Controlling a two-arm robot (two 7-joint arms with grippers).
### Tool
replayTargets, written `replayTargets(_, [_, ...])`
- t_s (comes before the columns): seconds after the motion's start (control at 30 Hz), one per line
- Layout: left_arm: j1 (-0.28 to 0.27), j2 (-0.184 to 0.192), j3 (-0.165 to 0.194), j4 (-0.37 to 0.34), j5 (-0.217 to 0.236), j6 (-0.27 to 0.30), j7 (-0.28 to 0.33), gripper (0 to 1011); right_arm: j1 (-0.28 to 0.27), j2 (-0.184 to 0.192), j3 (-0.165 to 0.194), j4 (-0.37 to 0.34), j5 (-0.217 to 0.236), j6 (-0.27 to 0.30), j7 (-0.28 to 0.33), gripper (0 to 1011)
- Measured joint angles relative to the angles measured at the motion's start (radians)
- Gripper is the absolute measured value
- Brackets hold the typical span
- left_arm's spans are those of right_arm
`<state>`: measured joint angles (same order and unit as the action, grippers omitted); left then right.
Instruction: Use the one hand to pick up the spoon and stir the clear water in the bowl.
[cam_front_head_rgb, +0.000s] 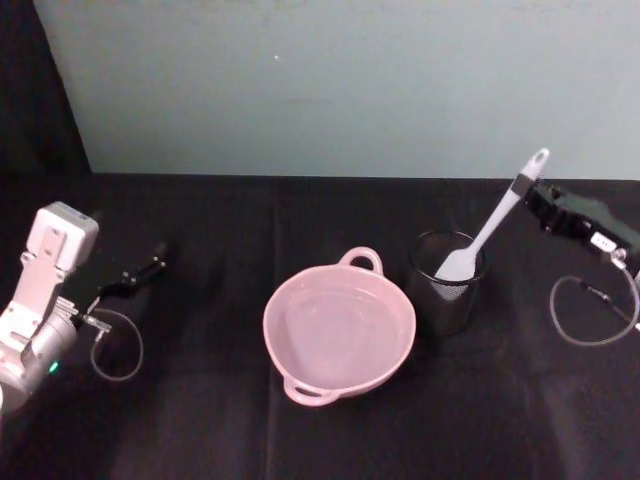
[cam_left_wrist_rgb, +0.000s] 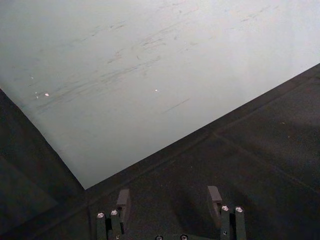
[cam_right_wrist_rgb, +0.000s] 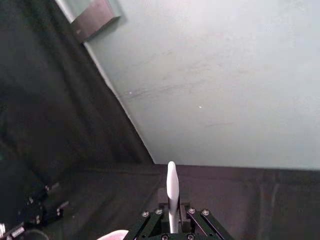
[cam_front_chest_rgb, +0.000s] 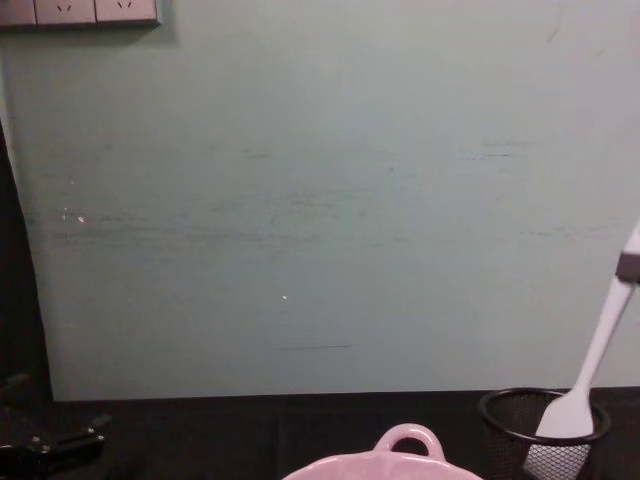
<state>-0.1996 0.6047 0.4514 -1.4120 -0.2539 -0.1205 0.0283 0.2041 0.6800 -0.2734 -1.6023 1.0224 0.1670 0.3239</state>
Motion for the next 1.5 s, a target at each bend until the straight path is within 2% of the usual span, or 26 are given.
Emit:
replayTargets(0.2, [0.000,0.000,0.000,0.000,0.000,0.000,0.000,1005,0.027,0.058,-0.009,-0.075,-0.047,0.037,-0.014,124])
replayTargets(0.3, [0.000,0.000,0.000,0.000,0.000,0.000,0.000,1005,0.059,0.093,-0.013,-0.124,-0.064,0.074,-0.012,124])
replayTargets(0.47, [0.000,0.000,0.000,0.000,0.000,0.000,0.000,1005,0.107,0.114,-0.025,-0.165,-0.072,0.113,-0.001,124])
replayTargets(0.63, [0.000,0.000,0.000,0.000,0.000,0.000,0.000,1005,0.199,0.120,-0.073,-0.198,-0.093,0.163,0.022,124])
replayTargets(0.73, [0.000,0.000,0.000,0.000,0.000,0.000,0.000,1005,0.272,0.104,-0.130,-0.204,-0.116,0.199,0.043,124])
replayTargets(0.8, [0.000,0.000,0.000,0.000,0.000,0.000,0.000,1005,0.294,0.095,-0.150,-0.203,-0.124,0.210,0.050,124])
replayTargets(0.83, [0.000,0.000,0.000,0.000,0.000,0.000,0.000,1005,0.321,0.081,-0.179,-0.197,-0.134,0.220,0.060,124])
replayTargets(0.97, [0.000,0.000,0.000,0.000,0.000,0.000,0.000,1005,0.357,0.051,-0.230,-0.177,-0.156,0.229,0.080,124])
replayTargets(1.0, [0.000,0.000,0.000,0.000,0.000,0.000,0.000,1005,0.371,0.035,-0.255,-0.161,-0.168,0.229,0.091,124])
replayTargets(1.1, [0.000,0.000,0.000,0.000,0.000,0.000,0.000,1005,0.382,0.010,-0.291,-0.137,-0.185,0.223,0.108,124])
replayTargets(1.23, [0.000,0.000,0.000,0.000,0.000,0.000,0.000,1005,0.383,-0.028,-0.341,-0.084,-0.224,0.176,0.141,124])
replayTargets(1.4, [0.000,0.000,0.000,0.000,0.000,0.000,0.000,1005,0.356,-0.064,-0.368,-0.025,-0.267,0.093,0.174,124])
replayTargets(1.5, [0.000,0.000,0.000,0.000,0.000,0.000,0.000,1005,0.336,-0.071,-0.370,-0.008,-0.284,0.058,0.184,124])
